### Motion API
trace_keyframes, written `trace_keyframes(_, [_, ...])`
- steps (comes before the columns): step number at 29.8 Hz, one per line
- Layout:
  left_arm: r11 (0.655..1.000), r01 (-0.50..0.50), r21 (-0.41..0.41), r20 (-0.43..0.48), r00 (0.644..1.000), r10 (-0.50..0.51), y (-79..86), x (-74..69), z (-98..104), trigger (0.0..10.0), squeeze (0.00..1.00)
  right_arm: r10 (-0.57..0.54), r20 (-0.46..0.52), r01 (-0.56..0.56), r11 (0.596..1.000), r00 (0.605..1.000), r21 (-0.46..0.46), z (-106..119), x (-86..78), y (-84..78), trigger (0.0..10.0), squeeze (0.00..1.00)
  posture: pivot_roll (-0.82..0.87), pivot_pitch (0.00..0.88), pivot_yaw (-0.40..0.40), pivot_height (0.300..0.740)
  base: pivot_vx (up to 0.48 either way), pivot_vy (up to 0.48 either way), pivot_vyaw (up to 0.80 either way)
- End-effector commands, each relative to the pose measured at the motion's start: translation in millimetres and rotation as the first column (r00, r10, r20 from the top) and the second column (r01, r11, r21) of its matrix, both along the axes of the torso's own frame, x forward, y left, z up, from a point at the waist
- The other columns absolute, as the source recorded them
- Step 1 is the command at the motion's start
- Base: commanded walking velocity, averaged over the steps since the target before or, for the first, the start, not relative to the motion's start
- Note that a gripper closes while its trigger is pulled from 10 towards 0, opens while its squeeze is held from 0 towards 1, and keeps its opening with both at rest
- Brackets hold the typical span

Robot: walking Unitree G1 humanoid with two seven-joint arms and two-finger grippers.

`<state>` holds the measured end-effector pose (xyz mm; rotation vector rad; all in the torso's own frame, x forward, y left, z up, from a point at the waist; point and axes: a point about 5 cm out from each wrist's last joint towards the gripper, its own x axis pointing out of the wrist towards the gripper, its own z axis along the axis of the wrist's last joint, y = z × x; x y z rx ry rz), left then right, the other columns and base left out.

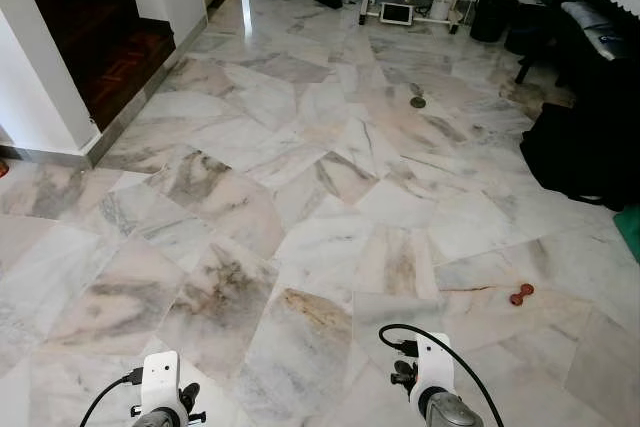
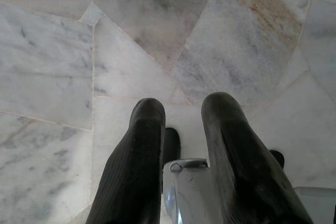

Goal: Setting the table

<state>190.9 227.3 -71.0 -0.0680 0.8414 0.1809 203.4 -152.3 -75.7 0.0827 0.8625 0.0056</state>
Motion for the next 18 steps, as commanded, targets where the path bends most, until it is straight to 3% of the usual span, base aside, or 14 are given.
trace_keyframes(1, [1.0,0.007,-0.006,-0.037,0.999,-0.007,-2.6,-7.0,-4.8,10.0,0.0,0.005,0.013,-0.005,1.0,1.0,0.007,2.2,3.8,0.2,10.0,0.0,0.07,0.0,-0.08,0.74,0.0,0.0,0.0])
trace_keyframes(6, [1.0,0.012,-0.002,-0.041,0.999,-0.012,-3.2,-7.2,-5.0,10.0,0.0,0.03,-0.002,-0.03,0.999,1.0,0.01,1.2,2.4,0.8,10.0,0.0,0.07,0.0,-0.081,0.74,-0.148,0.0,0.0])
trace_keyframes(18, [1.0,0.007,-0.005,-0.045,0.999,-0.008,-3.3,-7.9,-5.5,10.0,0.0,0.021,-0.003,-0.021,1.0,1.0,0.005,0.9,1.8,-1.1,10.0,0.0,0.07,0.0,-0.081,0.74,-0.302,0.0,0.0])
